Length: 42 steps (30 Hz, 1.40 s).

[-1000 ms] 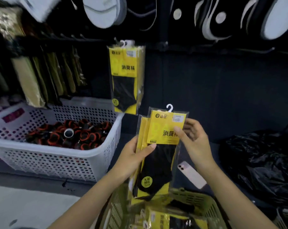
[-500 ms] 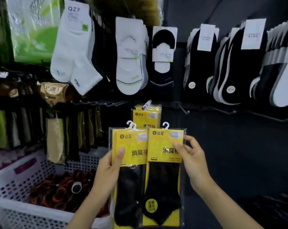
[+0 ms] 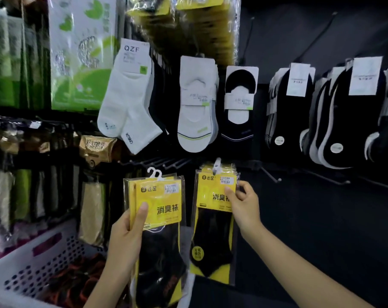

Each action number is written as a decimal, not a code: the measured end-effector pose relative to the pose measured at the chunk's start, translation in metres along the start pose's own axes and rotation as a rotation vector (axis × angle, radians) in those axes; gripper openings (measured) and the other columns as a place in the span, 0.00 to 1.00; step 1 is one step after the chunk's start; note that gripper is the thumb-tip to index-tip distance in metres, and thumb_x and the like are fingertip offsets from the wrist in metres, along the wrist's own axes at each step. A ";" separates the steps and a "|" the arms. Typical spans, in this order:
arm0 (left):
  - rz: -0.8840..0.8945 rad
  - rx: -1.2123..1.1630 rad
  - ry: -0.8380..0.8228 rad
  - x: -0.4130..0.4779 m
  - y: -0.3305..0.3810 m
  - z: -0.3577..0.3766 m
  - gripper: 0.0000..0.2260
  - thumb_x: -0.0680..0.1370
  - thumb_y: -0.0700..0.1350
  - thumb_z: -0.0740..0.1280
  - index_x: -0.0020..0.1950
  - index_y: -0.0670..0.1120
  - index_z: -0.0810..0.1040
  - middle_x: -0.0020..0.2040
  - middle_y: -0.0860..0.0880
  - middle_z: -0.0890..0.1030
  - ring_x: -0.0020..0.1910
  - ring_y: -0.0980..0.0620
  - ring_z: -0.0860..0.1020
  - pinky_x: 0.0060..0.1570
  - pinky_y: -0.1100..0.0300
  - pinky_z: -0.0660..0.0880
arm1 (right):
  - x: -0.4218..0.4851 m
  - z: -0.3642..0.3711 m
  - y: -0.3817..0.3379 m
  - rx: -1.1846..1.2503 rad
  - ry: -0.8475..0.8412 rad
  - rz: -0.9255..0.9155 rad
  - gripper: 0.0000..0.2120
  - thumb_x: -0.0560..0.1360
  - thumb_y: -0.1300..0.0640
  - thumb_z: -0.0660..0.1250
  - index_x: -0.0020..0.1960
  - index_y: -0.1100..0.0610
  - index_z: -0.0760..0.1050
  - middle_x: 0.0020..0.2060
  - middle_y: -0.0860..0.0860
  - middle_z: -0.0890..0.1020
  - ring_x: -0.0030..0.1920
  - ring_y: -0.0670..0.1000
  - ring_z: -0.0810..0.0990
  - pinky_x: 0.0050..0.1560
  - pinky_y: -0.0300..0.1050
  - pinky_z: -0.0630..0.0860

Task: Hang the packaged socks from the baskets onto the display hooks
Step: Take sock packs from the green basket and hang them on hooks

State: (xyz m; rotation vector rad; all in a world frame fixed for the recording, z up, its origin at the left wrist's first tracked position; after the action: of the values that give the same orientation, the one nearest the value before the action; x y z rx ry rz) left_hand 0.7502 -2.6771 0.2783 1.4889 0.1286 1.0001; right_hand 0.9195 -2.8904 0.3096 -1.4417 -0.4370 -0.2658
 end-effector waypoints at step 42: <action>0.050 0.124 0.032 -0.006 -0.005 0.004 0.25 0.76 0.61 0.57 0.34 0.39 0.70 0.26 0.54 0.66 0.26 0.58 0.63 0.27 0.71 0.60 | -0.025 -0.012 -0.024 0.089 -0.112 -0.037 0.02 0.78 0.58 0.63 0.50 0.53 0.74 0.41 0.48 0.86 0.41 0.43 0.84 0.36 0.33 0.78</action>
State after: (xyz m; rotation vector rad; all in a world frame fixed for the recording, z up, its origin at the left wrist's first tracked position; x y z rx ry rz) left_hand 0.7519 -2.6826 0.2717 1.5955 0.1796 1.0726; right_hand 0.8878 -2.9070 0.3192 -1.3664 -0.5608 -0.1930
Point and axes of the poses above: each hand's wrist, its own x-axis towards the middle knuckle, its own z-axis out of the palm, y = z × x, the point moved 7 cm from there along x, towards the middle knuckle
